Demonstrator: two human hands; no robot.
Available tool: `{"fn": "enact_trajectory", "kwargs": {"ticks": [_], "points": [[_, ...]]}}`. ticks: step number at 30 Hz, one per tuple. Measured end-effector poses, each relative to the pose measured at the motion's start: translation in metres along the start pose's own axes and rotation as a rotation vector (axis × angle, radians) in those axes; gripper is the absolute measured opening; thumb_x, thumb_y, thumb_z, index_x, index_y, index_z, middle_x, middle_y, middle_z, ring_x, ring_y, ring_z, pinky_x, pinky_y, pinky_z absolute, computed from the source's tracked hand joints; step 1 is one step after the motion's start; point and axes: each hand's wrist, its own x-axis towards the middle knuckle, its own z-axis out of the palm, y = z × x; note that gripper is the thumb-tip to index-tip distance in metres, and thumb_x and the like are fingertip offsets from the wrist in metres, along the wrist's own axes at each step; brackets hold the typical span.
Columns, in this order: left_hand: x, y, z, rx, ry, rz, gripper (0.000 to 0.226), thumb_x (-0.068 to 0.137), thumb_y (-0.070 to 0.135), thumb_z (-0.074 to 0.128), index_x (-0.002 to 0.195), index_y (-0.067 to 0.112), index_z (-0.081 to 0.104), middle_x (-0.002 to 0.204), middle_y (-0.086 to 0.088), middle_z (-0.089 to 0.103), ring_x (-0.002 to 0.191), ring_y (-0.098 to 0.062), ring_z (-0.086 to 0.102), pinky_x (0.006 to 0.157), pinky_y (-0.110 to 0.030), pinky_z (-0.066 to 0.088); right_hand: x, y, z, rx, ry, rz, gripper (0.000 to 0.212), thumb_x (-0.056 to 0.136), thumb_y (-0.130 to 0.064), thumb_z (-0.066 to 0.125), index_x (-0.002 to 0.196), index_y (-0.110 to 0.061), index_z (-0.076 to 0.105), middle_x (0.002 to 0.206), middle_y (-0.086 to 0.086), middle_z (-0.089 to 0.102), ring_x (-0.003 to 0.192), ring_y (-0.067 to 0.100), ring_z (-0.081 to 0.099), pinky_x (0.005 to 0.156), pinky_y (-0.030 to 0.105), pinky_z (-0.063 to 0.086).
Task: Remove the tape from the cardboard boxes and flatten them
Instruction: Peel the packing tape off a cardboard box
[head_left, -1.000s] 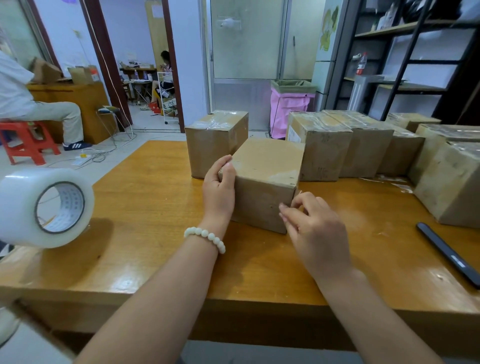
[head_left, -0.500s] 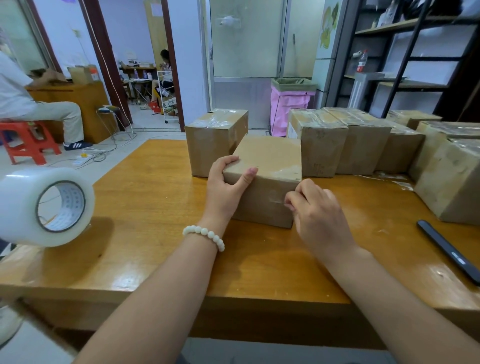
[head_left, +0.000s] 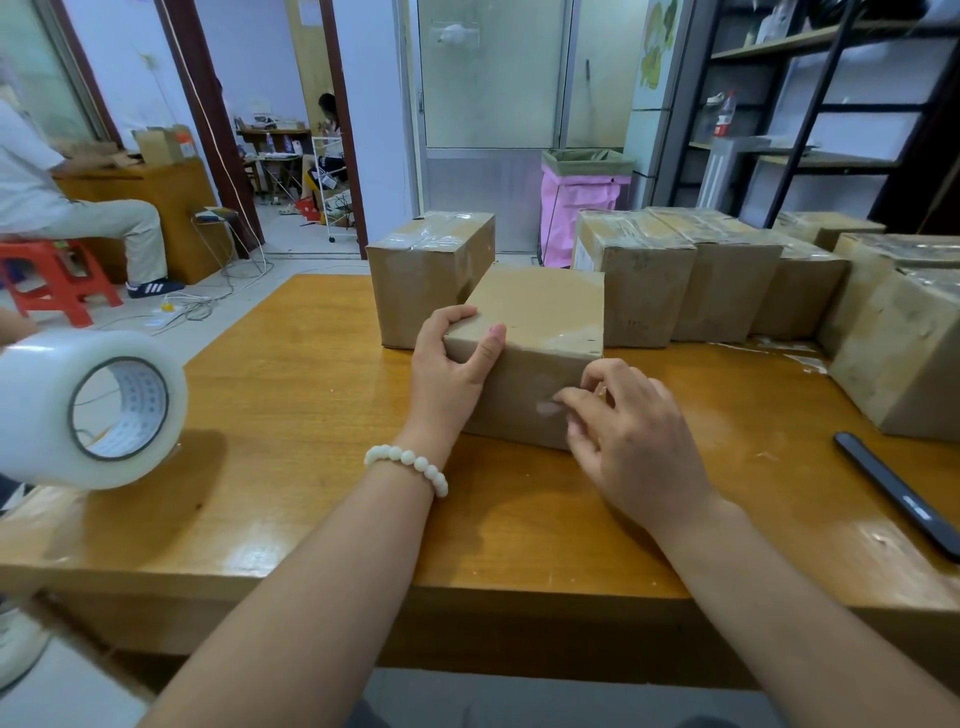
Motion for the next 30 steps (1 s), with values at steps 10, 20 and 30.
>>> {"fn": "enact_trajectory", "kwargs": {"ticks": [10, 20, 30], "points": [[-0.001, 0.000, 0.002, 0.008, 0.015, 0.006, 0.027, 0.091, 0.031, 0.064, 0.115, 0.023, 0.053, 0.116, 0.004, 0.050, 0.098, 0.002, 0.048, 0.074, 0.001, 0.038, 0.005, -0.003, 0.006, 0.060, 0.019, 0.009, 0.026, 0.092, -0.021, 0.048, 0.087, -0.004, 0.066, 0.090, 0.007, 0.049, 0.077, 0.015, 0.049, 0.063, 0.025, 0.044], [0.000, 0.002, 0.001, -0.012, 0.060, -0.015, 0.029, 0.094, 0.025, 0.061, 0.120, 0.016, 0.057, 0.113, 0.006, 0.051, 0.097, 0.003, 0.048, 0.073, 0.001, 0.039, 0.000, -0.002, -0.004, 0.323, -0.084, 0.175, 0.029, 0.083, -0.035, 0.069, 0.073, -0.019, 0.047, 0.105, -0.009, 0.032, 0.087, 0.002, 0.037, 0.065, 0.004, 0.039], [0.002, -0.002, 0.001, 0.097, 0.189, 0.221, 0.015, 0.099, 0.017, 0.051, 0.109, 0.018, 0.063, 0.114, 0.000, 0.055, 0.103, -0.004, 0.049, 0.087, -0.003, 0.036, 0.002, -0.004, -0.015, 0.792, -0.171, 0.524, 0.053, 0.091, -0.002, 0.056, 0.113, -0.047, 0.041, 0.100, -0.008, 0.056, 0.091, 0.007, 0.060, 0.077, 0.012, 0.049]]}}
